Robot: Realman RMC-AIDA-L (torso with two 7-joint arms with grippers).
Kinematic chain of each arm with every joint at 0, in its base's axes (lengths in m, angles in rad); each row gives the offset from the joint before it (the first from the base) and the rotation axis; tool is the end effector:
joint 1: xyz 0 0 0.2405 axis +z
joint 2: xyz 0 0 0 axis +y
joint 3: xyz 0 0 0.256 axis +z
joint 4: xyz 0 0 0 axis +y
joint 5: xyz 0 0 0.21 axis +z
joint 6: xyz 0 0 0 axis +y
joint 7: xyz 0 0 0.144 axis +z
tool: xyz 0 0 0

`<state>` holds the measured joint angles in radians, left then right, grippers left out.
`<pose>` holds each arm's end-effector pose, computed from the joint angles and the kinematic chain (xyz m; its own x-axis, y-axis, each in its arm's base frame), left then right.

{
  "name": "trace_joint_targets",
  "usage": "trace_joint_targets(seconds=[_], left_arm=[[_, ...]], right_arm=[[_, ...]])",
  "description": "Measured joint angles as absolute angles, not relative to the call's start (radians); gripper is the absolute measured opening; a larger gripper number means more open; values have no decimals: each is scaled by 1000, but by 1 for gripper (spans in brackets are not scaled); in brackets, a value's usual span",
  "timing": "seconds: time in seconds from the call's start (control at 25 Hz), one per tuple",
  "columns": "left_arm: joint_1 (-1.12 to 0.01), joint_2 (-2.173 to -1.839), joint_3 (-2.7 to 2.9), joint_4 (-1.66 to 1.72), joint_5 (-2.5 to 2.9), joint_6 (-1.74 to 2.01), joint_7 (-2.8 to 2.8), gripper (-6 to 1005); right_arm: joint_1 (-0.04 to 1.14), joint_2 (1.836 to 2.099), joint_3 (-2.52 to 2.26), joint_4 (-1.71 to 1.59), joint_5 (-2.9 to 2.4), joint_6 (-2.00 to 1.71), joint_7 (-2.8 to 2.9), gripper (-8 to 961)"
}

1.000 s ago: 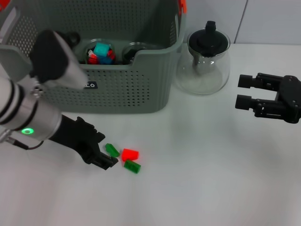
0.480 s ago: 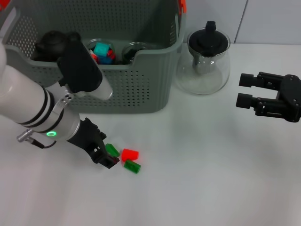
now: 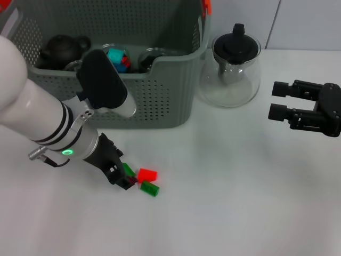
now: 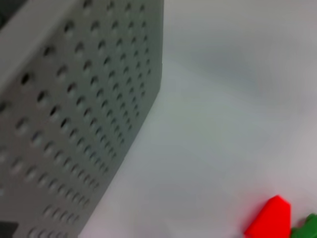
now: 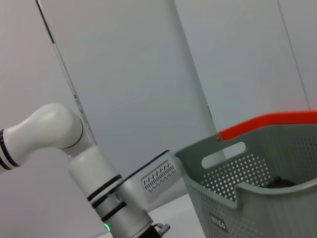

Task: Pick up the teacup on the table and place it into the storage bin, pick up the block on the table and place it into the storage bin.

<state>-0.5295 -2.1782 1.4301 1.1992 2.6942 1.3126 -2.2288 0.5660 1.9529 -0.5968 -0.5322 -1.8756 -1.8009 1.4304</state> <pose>-0.2147 0.3469 -0.0512 0.8406 0.4462 -0.3070 0.3137 -0.8632 -0.3956 0.2516 0.3266 0.0516 0.6675 -0.3386 -0.6631 -0.4424 -0.8967 0.0127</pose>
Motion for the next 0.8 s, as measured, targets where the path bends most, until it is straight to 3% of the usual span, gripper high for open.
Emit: trace_joint_targets(seconds=[0.52, 0.8], left_arm=[[-548, -2178, 1464, 1168, 2712, 1305, -2246, 607], [-539, -2177, 1429, 1237, 2701, 1350, -2269, 474]], right_arm=[[565, 1954, -597, -535, -1875, -1799, 1432, 790], [564, 1954, -597, -534, -1875, -1799, 1431, 790]])
